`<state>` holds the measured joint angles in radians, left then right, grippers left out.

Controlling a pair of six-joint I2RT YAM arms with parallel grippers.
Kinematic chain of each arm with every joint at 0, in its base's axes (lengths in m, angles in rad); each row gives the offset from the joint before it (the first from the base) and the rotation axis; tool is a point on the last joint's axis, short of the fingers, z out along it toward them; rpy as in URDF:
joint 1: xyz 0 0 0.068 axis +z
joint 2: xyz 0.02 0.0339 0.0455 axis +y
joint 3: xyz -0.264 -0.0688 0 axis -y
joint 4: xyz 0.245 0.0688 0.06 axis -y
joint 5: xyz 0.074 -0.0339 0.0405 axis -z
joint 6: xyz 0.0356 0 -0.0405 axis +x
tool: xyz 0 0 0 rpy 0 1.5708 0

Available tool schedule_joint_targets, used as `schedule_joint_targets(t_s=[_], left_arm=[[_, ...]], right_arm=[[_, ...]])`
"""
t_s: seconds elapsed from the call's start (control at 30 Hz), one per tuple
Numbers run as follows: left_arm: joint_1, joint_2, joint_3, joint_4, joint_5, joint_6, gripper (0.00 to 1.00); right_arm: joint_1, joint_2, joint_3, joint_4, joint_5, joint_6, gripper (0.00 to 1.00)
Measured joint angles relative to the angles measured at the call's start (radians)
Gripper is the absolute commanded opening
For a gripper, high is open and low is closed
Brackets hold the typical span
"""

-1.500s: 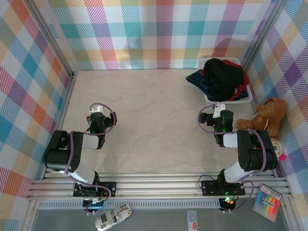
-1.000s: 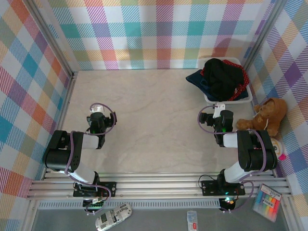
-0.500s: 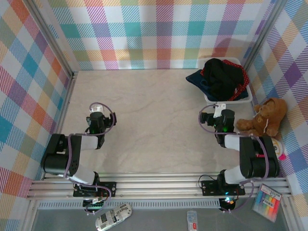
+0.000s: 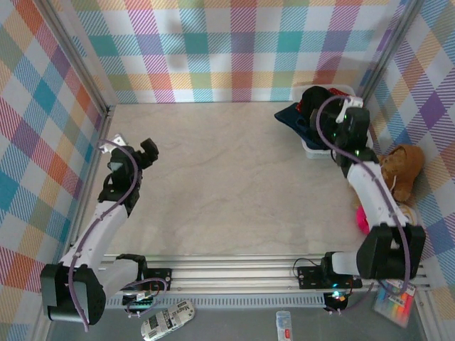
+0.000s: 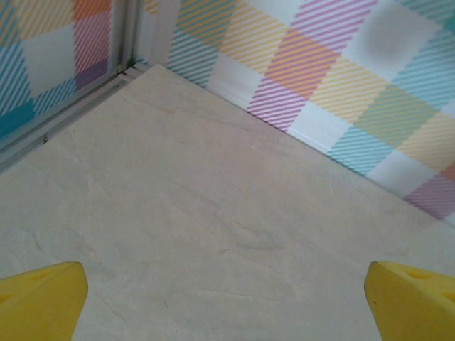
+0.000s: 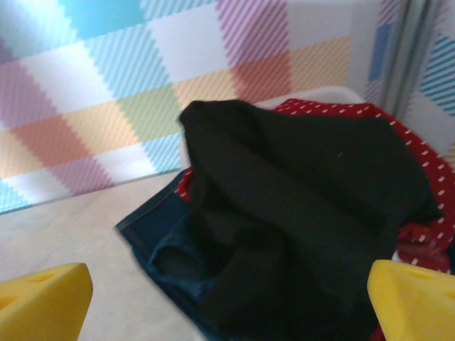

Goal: Fold and stack the skirts

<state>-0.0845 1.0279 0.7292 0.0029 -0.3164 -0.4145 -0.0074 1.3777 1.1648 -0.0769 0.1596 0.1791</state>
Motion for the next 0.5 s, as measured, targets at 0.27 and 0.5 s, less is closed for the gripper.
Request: schedule_joint_targets(t_s=[0.27,0.5], left_arm=[[0.000,-0.049,0.061,-0.182,0.037,-0.117,1.00],[0.002,-0.053,0.111,-0.290,0.099,-0.149,1.00]], right_arm=[[-0.023,0.416,0.407,-0.233,0.070,-0.142,0.99],[-0.025,0.641,0.683,-0.360,0.103,-0.232,0.50]])
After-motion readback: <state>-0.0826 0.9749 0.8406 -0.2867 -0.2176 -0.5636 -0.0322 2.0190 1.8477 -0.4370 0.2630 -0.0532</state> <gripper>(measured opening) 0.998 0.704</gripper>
